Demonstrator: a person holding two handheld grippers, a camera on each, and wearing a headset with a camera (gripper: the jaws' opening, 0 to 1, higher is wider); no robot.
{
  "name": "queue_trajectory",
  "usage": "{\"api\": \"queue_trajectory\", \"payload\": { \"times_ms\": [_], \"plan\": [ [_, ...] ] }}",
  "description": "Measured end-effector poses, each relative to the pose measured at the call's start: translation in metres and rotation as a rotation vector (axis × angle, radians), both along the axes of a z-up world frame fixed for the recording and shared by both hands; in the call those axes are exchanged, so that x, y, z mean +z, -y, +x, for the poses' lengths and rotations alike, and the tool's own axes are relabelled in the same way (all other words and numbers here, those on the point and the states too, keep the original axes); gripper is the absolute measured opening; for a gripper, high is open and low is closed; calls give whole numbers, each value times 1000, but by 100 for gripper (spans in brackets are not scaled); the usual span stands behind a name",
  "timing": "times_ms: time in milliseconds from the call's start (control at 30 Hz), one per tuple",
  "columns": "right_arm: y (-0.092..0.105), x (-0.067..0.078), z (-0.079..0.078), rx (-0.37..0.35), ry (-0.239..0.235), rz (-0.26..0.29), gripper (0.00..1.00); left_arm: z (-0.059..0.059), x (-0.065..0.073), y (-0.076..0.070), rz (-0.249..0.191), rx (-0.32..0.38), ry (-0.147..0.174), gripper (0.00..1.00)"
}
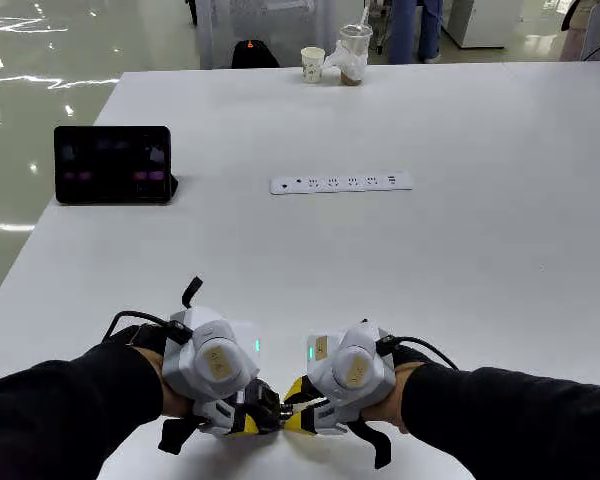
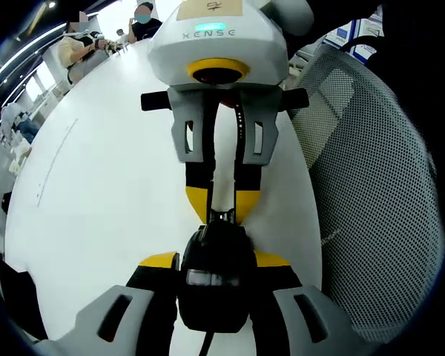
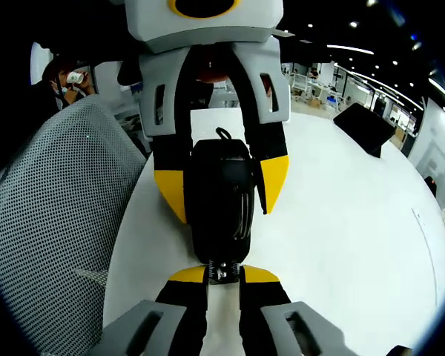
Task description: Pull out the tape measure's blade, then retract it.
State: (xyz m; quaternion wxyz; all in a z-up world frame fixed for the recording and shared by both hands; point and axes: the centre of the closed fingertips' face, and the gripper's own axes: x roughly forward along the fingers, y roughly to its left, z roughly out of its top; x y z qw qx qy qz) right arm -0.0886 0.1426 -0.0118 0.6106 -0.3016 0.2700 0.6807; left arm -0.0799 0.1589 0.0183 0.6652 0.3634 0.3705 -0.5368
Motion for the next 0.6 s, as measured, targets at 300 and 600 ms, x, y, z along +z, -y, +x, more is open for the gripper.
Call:
{"api": "queue_trajectory", "payload": {
  "times_ms": [300, 600],
  "plan": [
    [1, -2, 1, 22, -27, 4, 12, 0, 0, 0, -9, -8, 4, 31],
    [0, -2, 1, -5, -49, 27, 12, 0, 0, 0, -27, -3, 17, 31]
  ]
}}
